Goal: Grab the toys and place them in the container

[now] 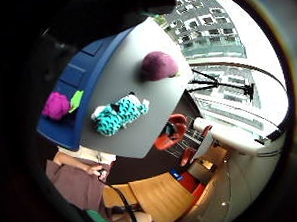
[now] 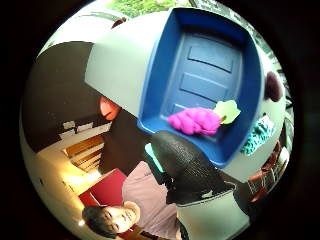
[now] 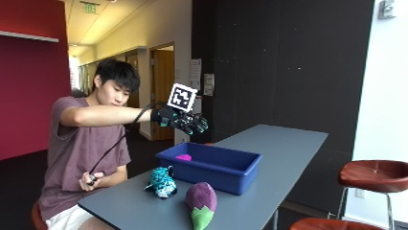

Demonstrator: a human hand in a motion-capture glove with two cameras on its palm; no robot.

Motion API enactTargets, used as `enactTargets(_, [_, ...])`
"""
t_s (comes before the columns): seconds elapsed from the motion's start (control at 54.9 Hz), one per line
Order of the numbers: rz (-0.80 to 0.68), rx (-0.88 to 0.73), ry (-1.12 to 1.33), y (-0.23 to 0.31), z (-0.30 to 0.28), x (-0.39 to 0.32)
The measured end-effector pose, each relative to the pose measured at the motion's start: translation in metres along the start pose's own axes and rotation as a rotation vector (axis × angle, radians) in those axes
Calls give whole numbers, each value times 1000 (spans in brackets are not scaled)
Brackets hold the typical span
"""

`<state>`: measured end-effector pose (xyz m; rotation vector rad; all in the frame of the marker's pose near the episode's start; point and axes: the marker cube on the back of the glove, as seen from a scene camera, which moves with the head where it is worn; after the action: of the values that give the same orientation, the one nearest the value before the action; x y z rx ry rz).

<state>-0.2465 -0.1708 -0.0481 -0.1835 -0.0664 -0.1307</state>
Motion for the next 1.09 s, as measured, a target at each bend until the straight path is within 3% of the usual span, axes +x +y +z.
enactTargets(0.073, [-21, -13, 4, 14, 4, 28])
enactTargets(0.146, [-155, -10, 47, 29, 13, 60])
enactTargets(0.219, [-89, -21, -69, 39, 21, 70])
enactTargets(0.31, [-192, -16, 0, 48, 40, 93])
enactTargets(0.456, [-237, -33, -72, 56, 79, 91])
enactTargets(0.82, [-345, -75, -23, 23, 180, 91])
enactTargets(1.093, [-383, 43, -70, 1, 205, 93])
